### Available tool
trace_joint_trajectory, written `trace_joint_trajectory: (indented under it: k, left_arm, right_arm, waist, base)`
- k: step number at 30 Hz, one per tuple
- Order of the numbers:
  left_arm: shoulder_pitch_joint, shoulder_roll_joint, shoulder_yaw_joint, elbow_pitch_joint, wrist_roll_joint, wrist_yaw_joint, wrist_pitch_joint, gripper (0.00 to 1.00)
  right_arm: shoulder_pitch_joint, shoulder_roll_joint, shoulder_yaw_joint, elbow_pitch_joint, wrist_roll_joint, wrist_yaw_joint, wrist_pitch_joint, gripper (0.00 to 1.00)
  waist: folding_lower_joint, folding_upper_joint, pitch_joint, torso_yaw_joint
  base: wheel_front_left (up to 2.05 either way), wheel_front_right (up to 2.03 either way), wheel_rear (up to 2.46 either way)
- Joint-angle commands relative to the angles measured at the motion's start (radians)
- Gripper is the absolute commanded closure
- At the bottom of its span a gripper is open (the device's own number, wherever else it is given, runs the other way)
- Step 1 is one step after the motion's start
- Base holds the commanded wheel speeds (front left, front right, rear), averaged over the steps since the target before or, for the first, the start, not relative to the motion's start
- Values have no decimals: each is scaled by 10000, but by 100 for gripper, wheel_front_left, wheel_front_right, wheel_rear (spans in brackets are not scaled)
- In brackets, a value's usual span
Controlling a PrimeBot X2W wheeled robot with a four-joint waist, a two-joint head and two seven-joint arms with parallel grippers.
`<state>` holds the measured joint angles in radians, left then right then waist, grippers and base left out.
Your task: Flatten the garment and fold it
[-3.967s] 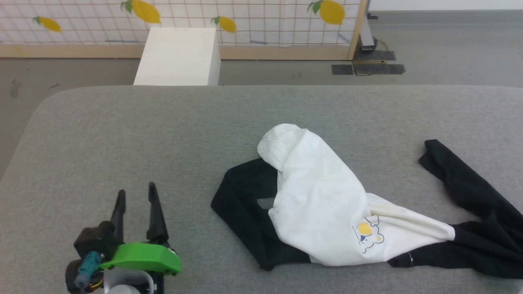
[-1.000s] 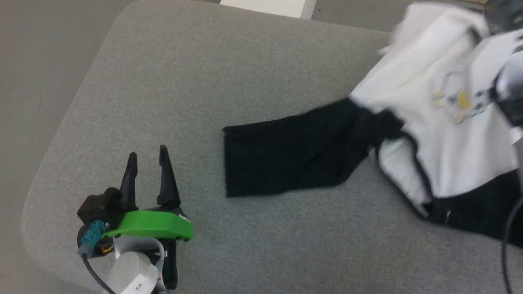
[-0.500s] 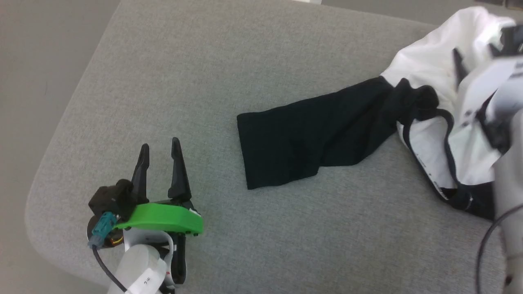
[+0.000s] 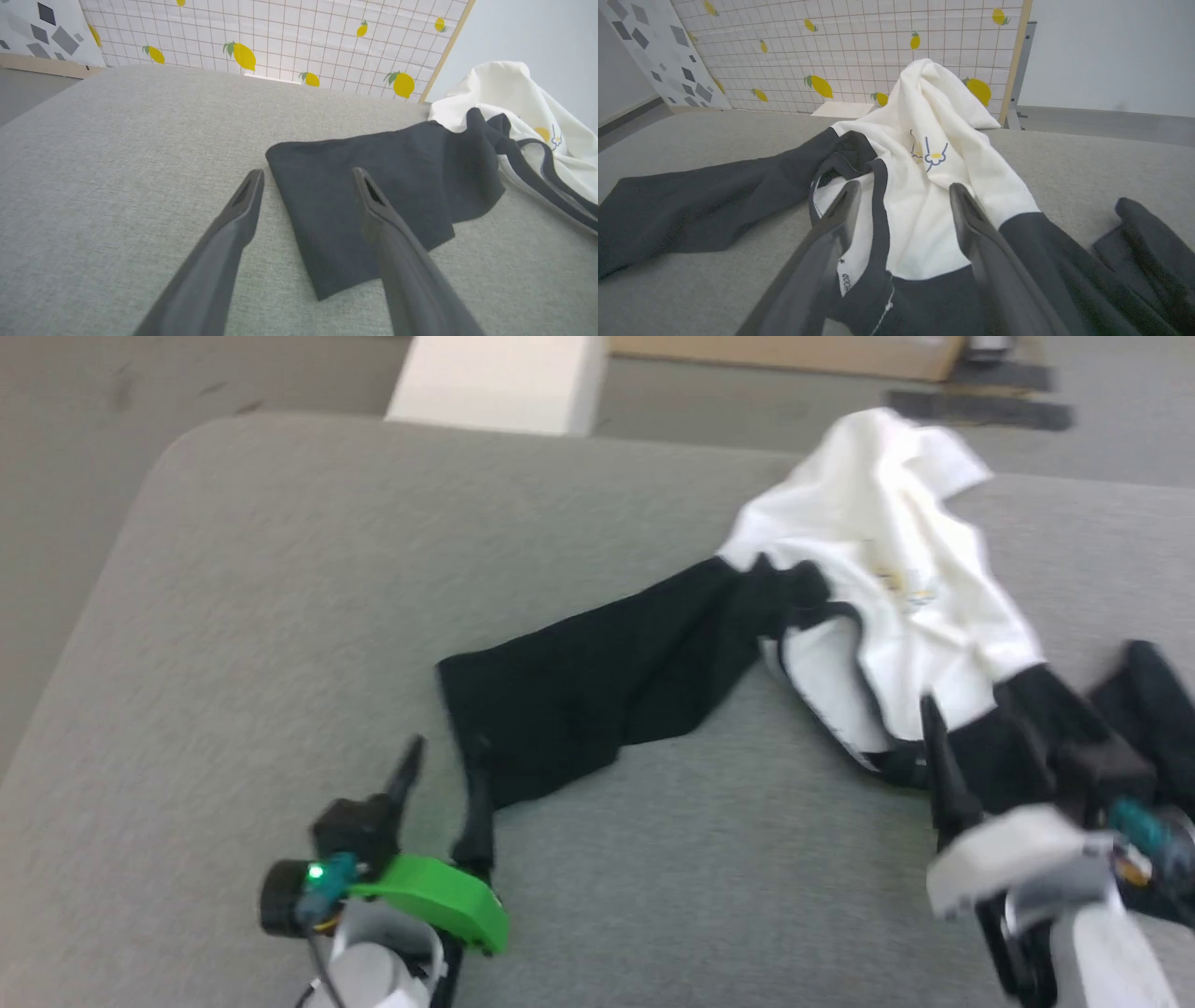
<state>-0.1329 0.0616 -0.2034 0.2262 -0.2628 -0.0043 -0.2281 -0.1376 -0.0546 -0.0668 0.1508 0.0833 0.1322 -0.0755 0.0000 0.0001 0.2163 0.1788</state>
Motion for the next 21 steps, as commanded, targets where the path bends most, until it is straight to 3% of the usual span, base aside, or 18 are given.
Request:
trace_joint_trajectory:
  k: [1, 10, 11, 16, 17, 19, 21]
  left_arm:
    - [-50, 119, -157, 150, 176, -107, 276, 0]
    - [-1023, 871, -972, 972, 968, -173, 3439, 0]
    - [-1276, 1205, -1026, 1275, 1180, -42, 4636, 0]
    - [-1448, 1619, -996, 1533, 1132, -101, 6146, 0]
    - [-1449, 1741, -972, 1556, 1124, -112, 6367, 51]
    - [-1411, 1858, -772, 1503, 913, -106, 6570, 100]
    - [-1320, 1969, -401, 1310, 626, 25, 6538, 100]
  right_arm:
    - [331, 23, 46, -279, 129, -15, 60, 0]
    - [1371, 41, 742, -1042, 1035, -15, 232, 0]
    - [1279, 41, 869, -1079, 1116, -15, 180, 0]
    - [1132, 42, 999, -1060, 1206, -15, 88, 0]
    - [1115, 42, 1019, -1048, 1236, -15, 80, 0]
    - [1077, 42, 1053, -1039, 1317, -15, 50, 0]
    - [1057, 42, 1060, -1028, 1304, -15, 35, 0]
  waist:
    - [0, -1, -866, -1231]
    - [0, -1, -591, -2336]
    - [0, -1, -419, -2571]
    - [0, -1, -151, -2764]
    - [0, -1, -105, -2780]
    - [0, -1, -46, -2788]
    - [0, -1, -20, -2762]
  base:
    - [0, 0, 0]
    - [0, 0, 0]
    - [0, 0, 0]
    - [0, 0, 0]
    - [0, 0, 0]
    - [0, 0, 0]
    - [0, 0, 0]
